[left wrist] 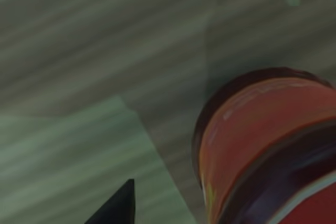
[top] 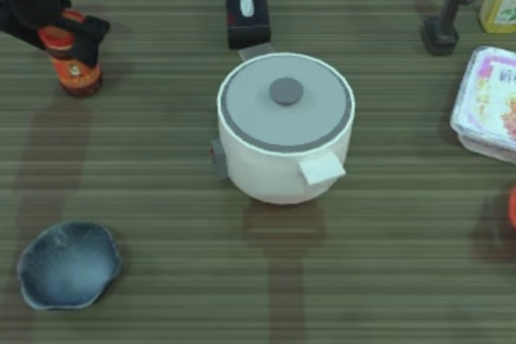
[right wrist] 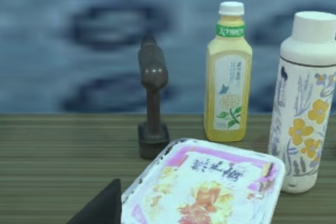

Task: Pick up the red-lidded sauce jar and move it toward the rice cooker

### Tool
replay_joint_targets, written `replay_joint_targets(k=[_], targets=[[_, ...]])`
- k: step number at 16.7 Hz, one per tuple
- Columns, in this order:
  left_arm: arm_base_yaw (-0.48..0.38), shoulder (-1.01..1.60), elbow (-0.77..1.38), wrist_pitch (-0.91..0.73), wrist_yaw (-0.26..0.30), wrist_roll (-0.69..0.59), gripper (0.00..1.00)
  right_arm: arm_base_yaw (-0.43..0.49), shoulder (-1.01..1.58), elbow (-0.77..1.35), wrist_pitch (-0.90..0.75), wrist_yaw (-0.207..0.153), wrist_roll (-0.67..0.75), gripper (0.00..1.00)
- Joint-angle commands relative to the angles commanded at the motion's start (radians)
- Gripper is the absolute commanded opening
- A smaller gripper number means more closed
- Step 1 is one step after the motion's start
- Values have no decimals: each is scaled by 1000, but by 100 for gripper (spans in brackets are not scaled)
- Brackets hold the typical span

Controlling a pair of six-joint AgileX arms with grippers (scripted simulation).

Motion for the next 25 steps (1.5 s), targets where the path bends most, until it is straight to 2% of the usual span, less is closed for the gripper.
replay_joint_targets(k=[10,20,25], targets=[[0,0,0,0,0,0,2,0,0,0,0,0,0,100],[4,-2,-2,0,0,2,0,0,0,0,0,0,0,100],[10,-159,-167,18,-2,2,0,0,0,0,0,0,0,100]])
